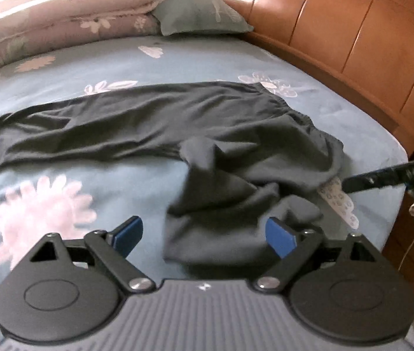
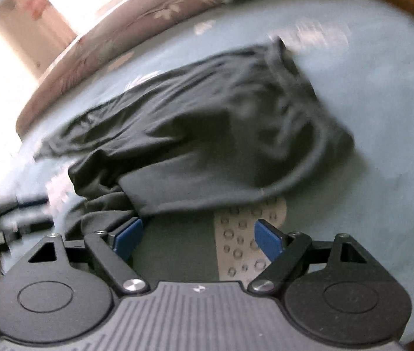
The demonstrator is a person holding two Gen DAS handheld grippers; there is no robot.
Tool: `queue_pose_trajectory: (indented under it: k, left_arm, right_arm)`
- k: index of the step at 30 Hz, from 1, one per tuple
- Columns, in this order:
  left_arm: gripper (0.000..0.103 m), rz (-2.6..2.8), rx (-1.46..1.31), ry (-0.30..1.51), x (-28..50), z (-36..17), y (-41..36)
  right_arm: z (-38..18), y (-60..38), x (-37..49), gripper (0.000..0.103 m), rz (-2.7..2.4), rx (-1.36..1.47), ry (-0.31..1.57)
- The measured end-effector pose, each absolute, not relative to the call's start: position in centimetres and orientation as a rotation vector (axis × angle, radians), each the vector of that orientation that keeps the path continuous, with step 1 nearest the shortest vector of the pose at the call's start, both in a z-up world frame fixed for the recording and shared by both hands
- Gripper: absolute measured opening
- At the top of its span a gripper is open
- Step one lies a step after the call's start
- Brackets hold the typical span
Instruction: Fold clothes
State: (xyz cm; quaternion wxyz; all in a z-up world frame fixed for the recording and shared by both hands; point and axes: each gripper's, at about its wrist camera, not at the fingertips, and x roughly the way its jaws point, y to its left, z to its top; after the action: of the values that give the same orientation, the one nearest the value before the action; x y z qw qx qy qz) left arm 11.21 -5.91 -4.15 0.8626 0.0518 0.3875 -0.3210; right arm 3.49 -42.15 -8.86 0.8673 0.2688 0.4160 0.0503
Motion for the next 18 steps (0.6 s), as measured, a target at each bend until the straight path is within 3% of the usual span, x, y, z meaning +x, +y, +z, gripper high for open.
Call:
queue_pose_trajectory:
  k: [12,18]
  left_arm:
    - [0.091,-0.654,0.146,0.793,8.0,-4.0,-6.8]
    - [0.091,-0.653,0.126,0.787,7.9,-3.4,-6.5]
  right_arm:
    - [-13.2,-44.5,4.9,0.089,0.084,1.007,0.671]
    - [-13.7,-43.1,5.2,0.071,0.076,1.068,0.642]
